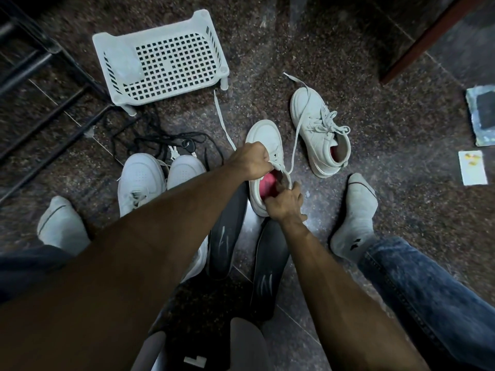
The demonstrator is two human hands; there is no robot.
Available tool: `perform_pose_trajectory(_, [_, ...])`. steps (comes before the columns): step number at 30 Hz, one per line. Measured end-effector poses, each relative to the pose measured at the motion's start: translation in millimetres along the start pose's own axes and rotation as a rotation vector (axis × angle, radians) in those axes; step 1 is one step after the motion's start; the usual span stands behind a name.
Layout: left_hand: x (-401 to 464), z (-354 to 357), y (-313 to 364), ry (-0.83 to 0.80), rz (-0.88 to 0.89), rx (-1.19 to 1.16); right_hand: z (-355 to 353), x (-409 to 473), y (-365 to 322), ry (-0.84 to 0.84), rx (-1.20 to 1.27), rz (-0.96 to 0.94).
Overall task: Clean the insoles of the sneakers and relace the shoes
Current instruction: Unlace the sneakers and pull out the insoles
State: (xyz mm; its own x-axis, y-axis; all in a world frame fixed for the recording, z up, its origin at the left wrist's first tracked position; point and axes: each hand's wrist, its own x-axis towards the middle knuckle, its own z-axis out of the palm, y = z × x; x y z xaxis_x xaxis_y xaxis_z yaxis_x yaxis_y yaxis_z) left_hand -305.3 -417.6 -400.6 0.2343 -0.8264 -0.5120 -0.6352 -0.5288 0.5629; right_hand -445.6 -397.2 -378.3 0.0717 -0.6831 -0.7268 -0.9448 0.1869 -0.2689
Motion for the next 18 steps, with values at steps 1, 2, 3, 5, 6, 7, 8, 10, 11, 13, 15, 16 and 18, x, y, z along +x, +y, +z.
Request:
perform_pose_trajectory(1, [-1,1,0,0.003,-0.004,-0.005,1,-1,0,-0.003,0.021,0.003])
perform_pose_trajectory(2, [-1,1,0,0.006,-0.007,-0.016,1,-1,1,-0.003,0.041,0.006])
perform_pose_trajectory(3, [-2,1,1,0.008,-0.010,-0.028,1,0,1,-0.004,0.059,0.013])
perform_pose_trajectory(5, [-3,0,2,0.008,-0.012,-0.039,3,6,-1,-0.020,0.095,0.049])
perform_pose_trajectory(6, [-3,0,2,0.006,-0.013,-0.042,5,10,-4,-0.033,0.122,0.085])
perform_pose_trajectory(7, [-3,0,2,0.004,-0.014,-0.046,7,13,-8,-0.045,0.167,0.129])
perform_pose_trajectory(8, [-4,1,2,0.006,-0.016,-0.052,12,20,-10,-0.052,0.228,0.171])
perform_pose_trajectory(10, [-6,1,2,0.012,-0.015,-0.064,31,51,-2,-0.044,0.332,0.234])
perform_pose_trajectory(11, [-6,2,2,0.012,-0.014,-0.070,43,74,8,-0.036,0.370,0.247])
perform_pose_trajectory(13, [-6,3,1,0.011,-0.016,-0.083,47,83,7,-0.020,0.382,0.282])
perform_pose_trajectory(15, [-5,4,1,0.013,-0.021,-0.097,26,45,-12,0.006,0.333,0.300])
perform_pose_trajectory(16, [-5,4,1,0.017,-0.023,-0.101,16,27,-18,0.021,0.268,0.277])
perform_pose_trajectory(18, [-5,3,-1,0.017,-0.018,-0.121,14,11,-17,0.071,0.147,0.232])
